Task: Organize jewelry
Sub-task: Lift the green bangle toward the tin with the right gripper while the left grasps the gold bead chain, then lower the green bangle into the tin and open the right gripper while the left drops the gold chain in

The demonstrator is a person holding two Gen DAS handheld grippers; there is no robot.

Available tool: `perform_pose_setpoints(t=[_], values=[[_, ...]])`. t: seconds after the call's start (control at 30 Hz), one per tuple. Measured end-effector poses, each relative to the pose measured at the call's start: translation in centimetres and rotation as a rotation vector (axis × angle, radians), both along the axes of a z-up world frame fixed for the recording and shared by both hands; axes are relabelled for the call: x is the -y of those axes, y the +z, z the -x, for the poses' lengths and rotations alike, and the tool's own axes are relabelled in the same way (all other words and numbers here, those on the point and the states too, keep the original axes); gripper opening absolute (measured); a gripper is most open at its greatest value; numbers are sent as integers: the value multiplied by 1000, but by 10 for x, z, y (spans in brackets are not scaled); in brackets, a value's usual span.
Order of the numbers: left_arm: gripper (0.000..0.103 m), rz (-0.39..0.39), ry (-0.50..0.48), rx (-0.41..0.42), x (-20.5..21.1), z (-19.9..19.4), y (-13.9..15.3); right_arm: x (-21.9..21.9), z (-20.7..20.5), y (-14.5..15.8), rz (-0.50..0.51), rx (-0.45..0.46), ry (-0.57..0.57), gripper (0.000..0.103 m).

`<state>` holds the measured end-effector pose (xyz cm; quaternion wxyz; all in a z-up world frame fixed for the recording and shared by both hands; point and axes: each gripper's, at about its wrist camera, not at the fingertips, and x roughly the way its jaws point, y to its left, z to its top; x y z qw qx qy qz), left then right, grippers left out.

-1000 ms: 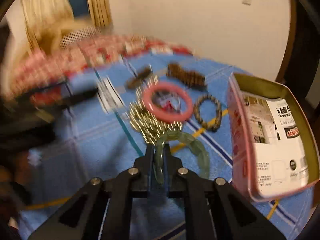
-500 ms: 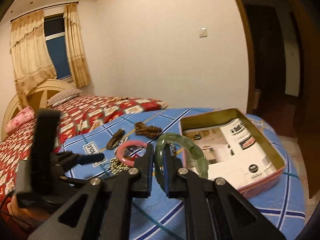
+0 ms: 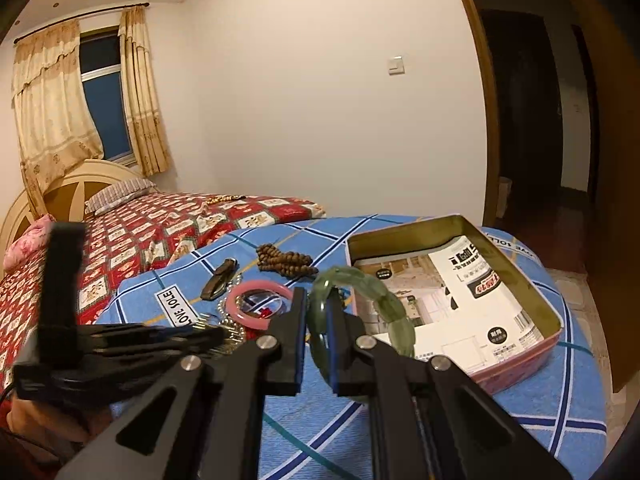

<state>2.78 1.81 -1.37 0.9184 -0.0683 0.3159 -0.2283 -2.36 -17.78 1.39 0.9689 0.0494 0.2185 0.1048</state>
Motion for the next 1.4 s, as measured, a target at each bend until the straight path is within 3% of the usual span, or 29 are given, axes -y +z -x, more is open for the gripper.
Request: perform_pose_setpoints(t=[0.1, 0.3, 0.43, 0.6, 0.77, 0.97, 1.27, 1.33, 1.4], values=[[15, 20, -16, 92, -11, 21, 17, 2, 2, 1, -2, 11, -14, 12], [15, 68, -4, 140, -20, 23, 33, 9, 10, 8, -6, 59, -62, 12], [15, 80, -79, 212, 2, 17, 54, 18, 14, 19, 16, 104, -111, 12], [15, 142, -167, 237, 37, -3, 67, 38, -6, 29, 46, 107, -156, 12], [15, 169, -220, 214, 80, -34, 60, 57, -39, 20, 103, 54, -198, 12], [15, 158, -263, 132, 122, -59, 36, 71, -57, -3, 86, -33, -221, 12], [15, 27, -247, 40, 145, -69, 12, 81, -60, -9, 43, -104, -213, 18], [16, 29, -231, 24, 142, -70, 11, 82, -60, -9, 33, -105, -225, 25], [22, 35, -202, 12, 139, -71, 10, 89, -61, -9, 14, -98, -248, 47]])
